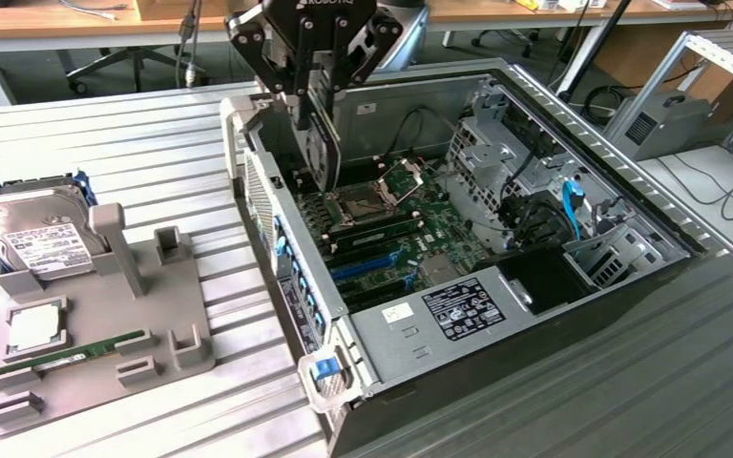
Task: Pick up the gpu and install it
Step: 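Pick up the gpu and move the gpu toward the slot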
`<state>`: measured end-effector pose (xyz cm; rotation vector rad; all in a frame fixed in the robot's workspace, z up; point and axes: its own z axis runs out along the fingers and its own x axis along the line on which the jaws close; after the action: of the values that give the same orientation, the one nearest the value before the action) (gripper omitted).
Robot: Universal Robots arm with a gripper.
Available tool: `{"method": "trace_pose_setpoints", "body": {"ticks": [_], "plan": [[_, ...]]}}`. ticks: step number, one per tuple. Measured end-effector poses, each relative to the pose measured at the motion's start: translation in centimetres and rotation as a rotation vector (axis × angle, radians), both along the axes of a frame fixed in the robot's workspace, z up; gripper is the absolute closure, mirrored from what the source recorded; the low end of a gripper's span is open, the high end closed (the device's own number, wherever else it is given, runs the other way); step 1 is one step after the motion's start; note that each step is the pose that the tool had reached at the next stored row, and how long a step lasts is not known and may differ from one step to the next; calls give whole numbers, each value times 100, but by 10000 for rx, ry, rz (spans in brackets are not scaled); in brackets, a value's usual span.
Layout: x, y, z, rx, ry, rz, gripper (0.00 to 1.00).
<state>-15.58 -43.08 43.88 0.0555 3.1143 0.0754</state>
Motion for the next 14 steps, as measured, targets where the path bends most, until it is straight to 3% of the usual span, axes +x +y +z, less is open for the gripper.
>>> {"method": "trace_pose_setpoints", "body": {"ticks": [14], "plan": [[382, 0, 0, 36, 0, -1, 73]]}}
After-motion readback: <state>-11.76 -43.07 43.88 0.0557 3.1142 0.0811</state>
